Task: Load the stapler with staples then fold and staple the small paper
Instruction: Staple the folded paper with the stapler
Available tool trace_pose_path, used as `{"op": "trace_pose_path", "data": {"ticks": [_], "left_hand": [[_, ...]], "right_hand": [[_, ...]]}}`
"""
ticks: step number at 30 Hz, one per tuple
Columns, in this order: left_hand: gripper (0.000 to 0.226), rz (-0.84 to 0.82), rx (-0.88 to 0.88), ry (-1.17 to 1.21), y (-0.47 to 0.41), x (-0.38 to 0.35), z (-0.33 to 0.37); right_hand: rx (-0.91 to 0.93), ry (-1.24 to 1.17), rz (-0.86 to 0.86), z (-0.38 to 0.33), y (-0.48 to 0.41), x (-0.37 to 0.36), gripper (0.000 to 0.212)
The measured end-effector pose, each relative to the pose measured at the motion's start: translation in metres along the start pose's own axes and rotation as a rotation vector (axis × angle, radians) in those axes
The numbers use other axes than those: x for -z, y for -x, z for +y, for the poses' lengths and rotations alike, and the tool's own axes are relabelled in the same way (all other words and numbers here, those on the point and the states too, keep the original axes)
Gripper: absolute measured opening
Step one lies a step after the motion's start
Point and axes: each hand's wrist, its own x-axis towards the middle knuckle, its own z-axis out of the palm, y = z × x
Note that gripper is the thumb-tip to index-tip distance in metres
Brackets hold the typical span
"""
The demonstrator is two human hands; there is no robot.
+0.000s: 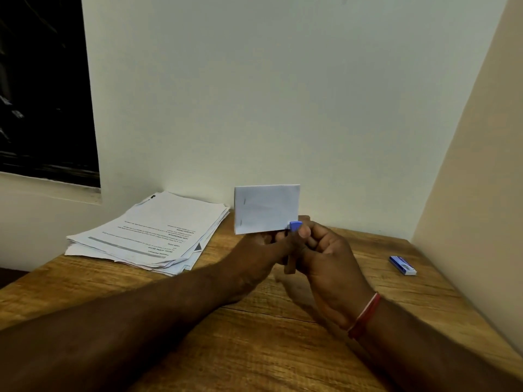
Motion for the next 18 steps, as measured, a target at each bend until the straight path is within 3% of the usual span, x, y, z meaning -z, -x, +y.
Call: {"op": "trace_pose_path", "data": {"ticks": [4, 12, 18], "left_hand": [[0.057, 0.063, -0.039, -0.091, -0.001, -0.002, -0.005], [0.029, 0.184, -0.088, -0.108, 0.002, -0.005, -0.003], [0.034, 0.156, -0.061, -0.066, 0.002, -0.005, 0.006]], "right_hand": [[-0.034, -0.081, -0.028, 0.002, 0.005, -0.008, 0.029], [-0.025, -0.101, -0.011, 0.005, 0.005, -0.013, 0.034], [-0.003, -0.078, 0.011, 0.0, 0.006, -0.012, 0.028]]}}
